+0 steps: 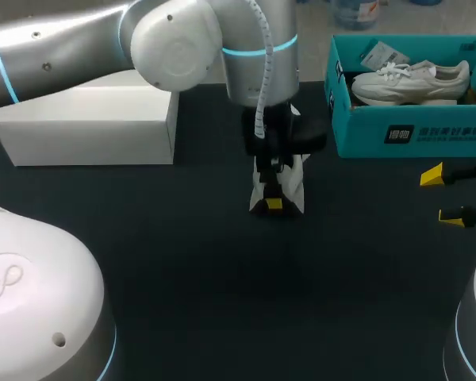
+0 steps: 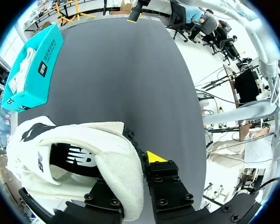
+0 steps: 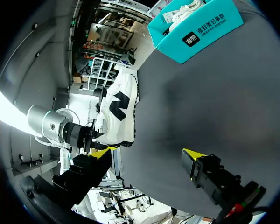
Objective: Take the shoe out of the shoebox, open the shoe tongue, remove and reinsert the insole, then place the shoe into the shoebox
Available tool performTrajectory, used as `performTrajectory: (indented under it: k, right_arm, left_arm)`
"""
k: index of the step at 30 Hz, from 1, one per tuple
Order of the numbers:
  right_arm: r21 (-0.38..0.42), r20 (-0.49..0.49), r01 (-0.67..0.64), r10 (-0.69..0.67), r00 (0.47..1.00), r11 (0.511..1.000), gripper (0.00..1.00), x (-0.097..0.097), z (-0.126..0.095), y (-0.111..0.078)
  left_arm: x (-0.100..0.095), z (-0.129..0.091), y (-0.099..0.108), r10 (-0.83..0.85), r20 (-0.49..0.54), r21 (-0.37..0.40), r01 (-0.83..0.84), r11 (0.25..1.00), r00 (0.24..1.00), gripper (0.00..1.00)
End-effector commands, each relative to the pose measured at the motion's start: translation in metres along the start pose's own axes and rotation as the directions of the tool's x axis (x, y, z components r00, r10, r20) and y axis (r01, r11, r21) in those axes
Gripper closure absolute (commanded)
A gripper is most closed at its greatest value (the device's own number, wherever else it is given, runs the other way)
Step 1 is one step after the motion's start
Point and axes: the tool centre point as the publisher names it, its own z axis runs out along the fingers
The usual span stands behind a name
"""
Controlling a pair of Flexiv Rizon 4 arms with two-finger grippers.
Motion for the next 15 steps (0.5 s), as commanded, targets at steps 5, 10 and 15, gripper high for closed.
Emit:
performTrajectory:
  k: [5, 10, 15]
  right_arm:
    - [-0.006, 0.003, -0.002, 0.002, 1.000, 1.000, 0.00, 0.0004, -0.0016, -0.0041]
    - [-0.006, 0.003, -0.002, 0.002, 1.000, 1.000, 0.00, 0.0004, -0.0016, -0.0041]
    - [-0.006, 0.003, -0.002, 0.002, 1.000, 1.000, 0.00, 0.0004, -0.0016, -0.0041]
  left_arm:
    - [0.0082, -0.0390, 0.0072, 0.001, 0.015, 0.021, -0.001, 1.000, 1.000, 1.00]
    - [0.0082, -0.0390, 0.0072, 0.001, 0.015, 0.021, -0.001, 1.000, 1.000, 1.00]
    - [0.0082, -0.0390, 0.0072, 0.001, 0.015, 0.021, -0.001, 1.000, 1.000, 1.00]
